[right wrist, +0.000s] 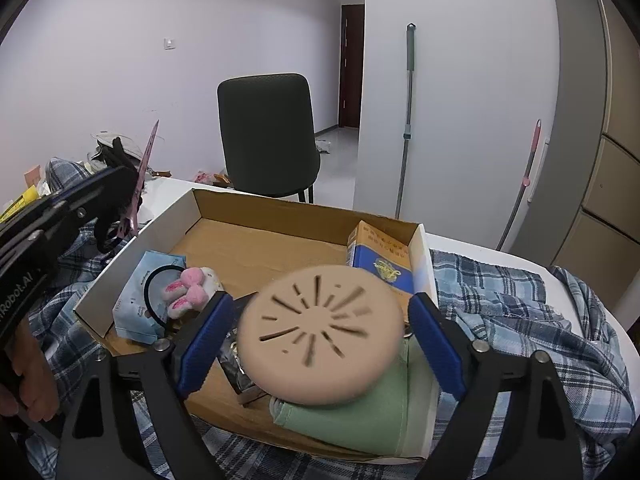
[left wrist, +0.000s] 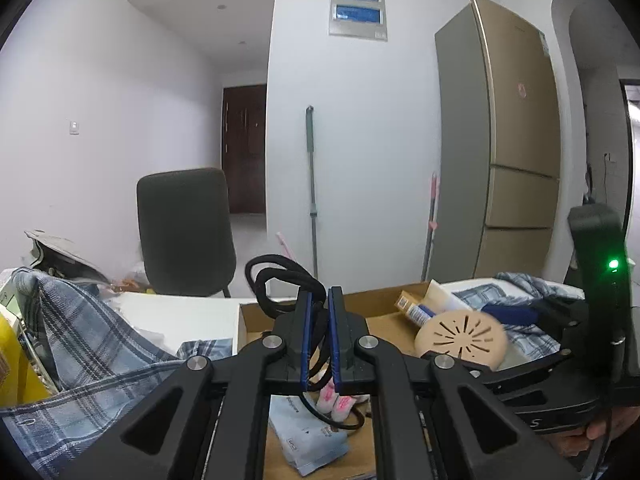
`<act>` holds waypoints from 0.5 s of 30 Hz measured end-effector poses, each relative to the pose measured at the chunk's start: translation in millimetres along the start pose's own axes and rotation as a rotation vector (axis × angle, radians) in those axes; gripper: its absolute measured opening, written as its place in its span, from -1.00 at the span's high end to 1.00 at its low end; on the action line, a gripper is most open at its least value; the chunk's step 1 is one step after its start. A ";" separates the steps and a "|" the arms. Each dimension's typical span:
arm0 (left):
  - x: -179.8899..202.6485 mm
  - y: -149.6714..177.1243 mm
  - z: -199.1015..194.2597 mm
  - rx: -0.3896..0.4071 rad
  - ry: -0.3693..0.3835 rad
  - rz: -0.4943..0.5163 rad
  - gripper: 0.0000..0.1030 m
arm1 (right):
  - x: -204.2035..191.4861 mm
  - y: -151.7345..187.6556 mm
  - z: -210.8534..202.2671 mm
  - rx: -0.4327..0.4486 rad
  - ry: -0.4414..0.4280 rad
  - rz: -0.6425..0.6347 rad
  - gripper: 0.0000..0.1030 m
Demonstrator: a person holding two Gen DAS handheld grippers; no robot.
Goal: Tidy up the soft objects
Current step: 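Open both grippers to drop the disc and cable into the box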
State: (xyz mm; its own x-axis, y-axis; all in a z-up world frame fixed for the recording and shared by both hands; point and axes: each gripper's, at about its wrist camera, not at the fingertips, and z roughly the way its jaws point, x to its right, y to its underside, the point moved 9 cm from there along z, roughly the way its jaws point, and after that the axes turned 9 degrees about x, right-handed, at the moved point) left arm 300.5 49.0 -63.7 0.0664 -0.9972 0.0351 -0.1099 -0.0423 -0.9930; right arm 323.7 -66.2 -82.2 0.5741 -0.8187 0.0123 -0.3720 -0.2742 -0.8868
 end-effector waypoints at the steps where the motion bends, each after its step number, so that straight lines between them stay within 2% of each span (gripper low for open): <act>1: -0.6 0.6 2.5 -0.011 -0.007 0.006 0.85 | -0.2 0.8 0.3 -0.003 0.000 -0.002 -0.71; 4: -0.1 5.4 7.9 -0.043 -0.003 0.002 0.85 | 0.0 2.4 1.3 -0.013 -0.001 0.000 -0.71; 6: 0.6 8.4 10.8 -0.059 -0.003 0.010 0.85 | 0.6 2.0 0.0 -0.008 -0.001 0.004 -0.80; 11: 5.5 14.1 14.1 -0.092 0.022 0.012 0.82 | 5.8 -9.2 -10.4 0.053 0.040 0.000 -0.92; 12: 6.4 16.0 15.6 -0.107 0.028 0.012 0.67 | 7.1 -12.2 -12.8 0.065 0.053 -0.007 -0.93; 15: 5.8 23.4 21.3 -0.162 0.034 -0.002 -0.38 | 9.1 -19.3 -19.2 0.096 0.089 -0.033 -0.95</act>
State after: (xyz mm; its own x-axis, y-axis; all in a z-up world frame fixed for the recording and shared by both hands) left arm 319.4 43.5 -89.1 0.0335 -0.9985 0.0432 -0.2680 -0.0506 -0.9621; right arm 322.1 -78.0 -56.0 0.5160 -0.8529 0.0792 -0.2805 -0.2557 -0.9252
